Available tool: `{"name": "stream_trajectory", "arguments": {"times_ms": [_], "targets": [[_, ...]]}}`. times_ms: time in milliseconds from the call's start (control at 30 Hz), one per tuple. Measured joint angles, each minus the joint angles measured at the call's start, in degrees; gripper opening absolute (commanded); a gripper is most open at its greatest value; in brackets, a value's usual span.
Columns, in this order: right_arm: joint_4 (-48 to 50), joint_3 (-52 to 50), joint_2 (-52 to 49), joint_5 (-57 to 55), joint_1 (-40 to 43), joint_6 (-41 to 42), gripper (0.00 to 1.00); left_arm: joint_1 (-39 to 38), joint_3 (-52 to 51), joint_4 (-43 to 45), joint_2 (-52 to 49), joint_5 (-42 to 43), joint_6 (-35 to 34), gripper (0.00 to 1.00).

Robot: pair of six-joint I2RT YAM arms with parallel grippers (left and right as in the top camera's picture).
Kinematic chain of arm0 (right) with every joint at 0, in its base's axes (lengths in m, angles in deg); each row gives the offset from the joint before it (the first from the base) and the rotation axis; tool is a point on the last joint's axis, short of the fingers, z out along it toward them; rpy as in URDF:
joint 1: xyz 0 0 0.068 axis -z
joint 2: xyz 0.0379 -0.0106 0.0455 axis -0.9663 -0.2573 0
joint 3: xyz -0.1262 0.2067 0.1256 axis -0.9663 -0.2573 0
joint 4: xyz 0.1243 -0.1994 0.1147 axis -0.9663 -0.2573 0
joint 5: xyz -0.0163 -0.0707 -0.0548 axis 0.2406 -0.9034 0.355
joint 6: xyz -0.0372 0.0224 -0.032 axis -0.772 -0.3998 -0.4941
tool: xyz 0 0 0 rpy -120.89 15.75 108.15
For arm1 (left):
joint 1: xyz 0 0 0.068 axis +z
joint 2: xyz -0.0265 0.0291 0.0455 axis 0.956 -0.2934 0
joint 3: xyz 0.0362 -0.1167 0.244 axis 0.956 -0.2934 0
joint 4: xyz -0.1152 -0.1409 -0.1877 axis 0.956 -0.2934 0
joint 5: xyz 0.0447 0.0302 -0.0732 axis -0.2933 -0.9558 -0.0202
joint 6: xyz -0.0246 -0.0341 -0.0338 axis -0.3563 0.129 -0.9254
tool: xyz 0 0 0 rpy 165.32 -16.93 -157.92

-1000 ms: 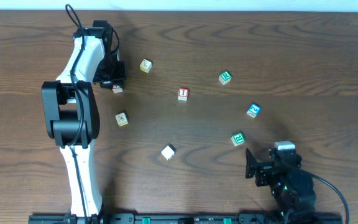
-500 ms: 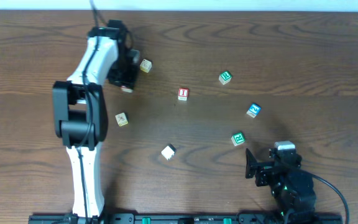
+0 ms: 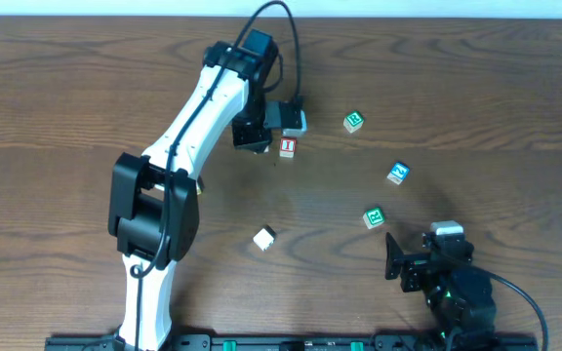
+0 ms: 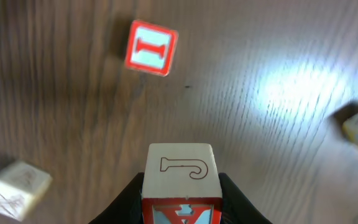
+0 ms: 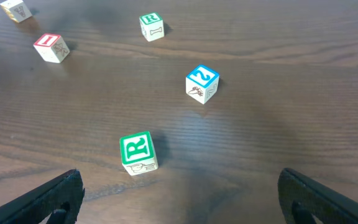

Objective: Spell out Ai2
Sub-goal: 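Carry the red A block right toward the placed I block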

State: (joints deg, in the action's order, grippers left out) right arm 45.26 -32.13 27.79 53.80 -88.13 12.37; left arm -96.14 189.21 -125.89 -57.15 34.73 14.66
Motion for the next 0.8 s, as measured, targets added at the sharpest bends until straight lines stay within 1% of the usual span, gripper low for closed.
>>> {"name": "stream_trajectory", "arguments": {"times_ms": [133, 300, 800], "targets": [[0.00, 0.00, 0.00, 0.02, 0.00, 0.00, 0.99, -0.26, 0.00, 0.04, -0.02, 1.14, 5.64, 0.06], [0.02, 0.00, 0.00, 0.02, 0.00, 0.00, 0.99, 0.17, 0.00, -0.20, -0.02, 3.98, 8.26, 0.06], [0.02, 0.00, 0.00, 0.02, 0.00, 0.00, 0.99, 4.02, 0.00, -1.55, -0.02, 15.93, 9.07, 0.06]]}}
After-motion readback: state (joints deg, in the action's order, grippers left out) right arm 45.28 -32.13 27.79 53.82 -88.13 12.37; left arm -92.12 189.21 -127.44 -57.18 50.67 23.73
